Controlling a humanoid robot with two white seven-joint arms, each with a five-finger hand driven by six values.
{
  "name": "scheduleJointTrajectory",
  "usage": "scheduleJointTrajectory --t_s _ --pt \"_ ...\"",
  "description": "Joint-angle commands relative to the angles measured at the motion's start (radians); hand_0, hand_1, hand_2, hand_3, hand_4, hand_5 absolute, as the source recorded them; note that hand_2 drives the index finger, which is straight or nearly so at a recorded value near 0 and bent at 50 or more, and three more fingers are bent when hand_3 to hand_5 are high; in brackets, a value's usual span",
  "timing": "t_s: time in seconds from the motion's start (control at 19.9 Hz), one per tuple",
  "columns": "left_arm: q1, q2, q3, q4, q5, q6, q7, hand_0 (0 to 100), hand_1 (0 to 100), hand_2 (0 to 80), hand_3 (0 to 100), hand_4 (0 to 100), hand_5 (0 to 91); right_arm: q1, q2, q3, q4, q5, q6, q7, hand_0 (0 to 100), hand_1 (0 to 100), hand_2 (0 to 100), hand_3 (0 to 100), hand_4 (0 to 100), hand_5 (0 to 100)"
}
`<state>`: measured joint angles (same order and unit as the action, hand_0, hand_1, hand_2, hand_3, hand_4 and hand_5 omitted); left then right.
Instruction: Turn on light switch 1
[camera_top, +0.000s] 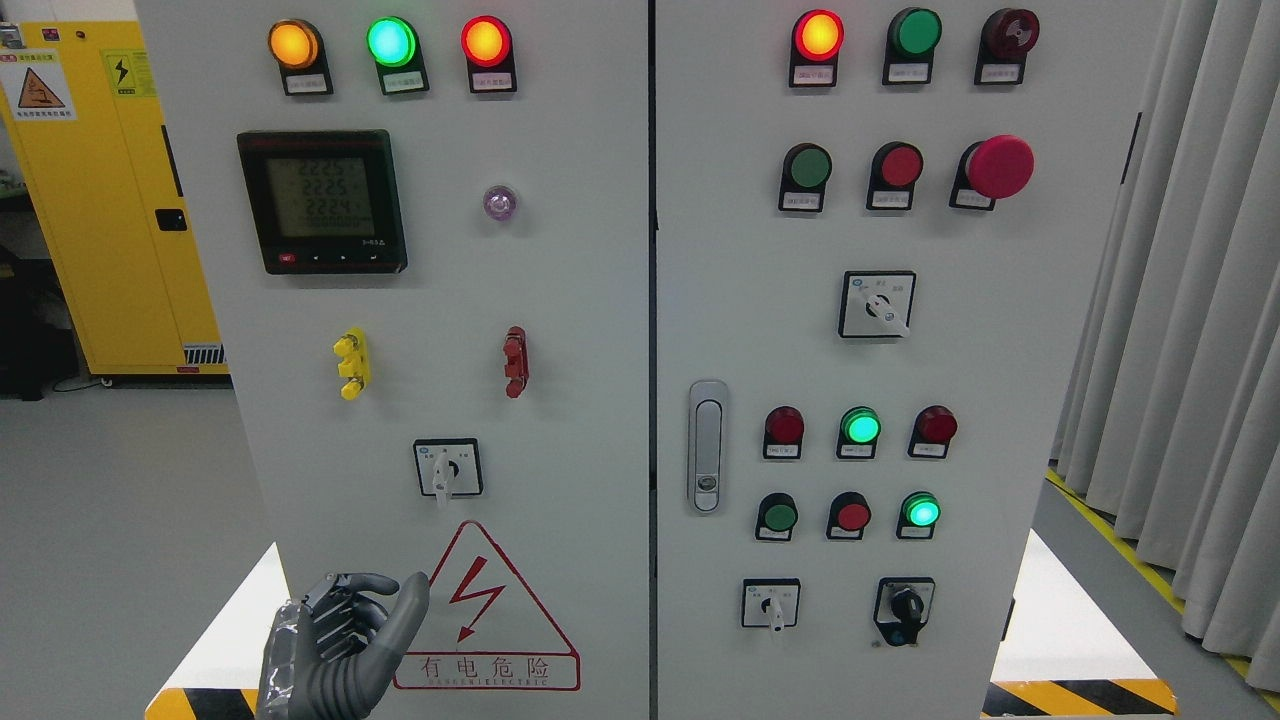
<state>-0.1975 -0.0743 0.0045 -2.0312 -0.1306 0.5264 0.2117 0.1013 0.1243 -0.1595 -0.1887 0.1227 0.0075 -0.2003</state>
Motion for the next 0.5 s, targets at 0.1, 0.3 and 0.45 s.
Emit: scheduleJointTrajectory --t_s 0.1,0.3,0.45 --pt "-0.033 -0.045 -0.058 -0.001 -0.021 0.021 0.034 26 67 57.8 87 88 82.0 0.0 0.0 0.0 0.0 0.0 0.0 0.001 0 50 4 0 0 0" --pt "-0.06 -0.051 -0.067 0.0 -0.038 0.079 0.043 32 67 58.1 88 88 82.1 0.0 0.0 0.0 0.0 0.0 0.0 0.001 0 50 4 0 0 0" --pt "-0.066 -0.053 -0.069 0.002 -0.05 0.086 0.055 33 67 58.1 88 88 82.1 0.0 0.0 0.0 0.0 0.0 0.0 0.001 0 50 4 0 0 0"
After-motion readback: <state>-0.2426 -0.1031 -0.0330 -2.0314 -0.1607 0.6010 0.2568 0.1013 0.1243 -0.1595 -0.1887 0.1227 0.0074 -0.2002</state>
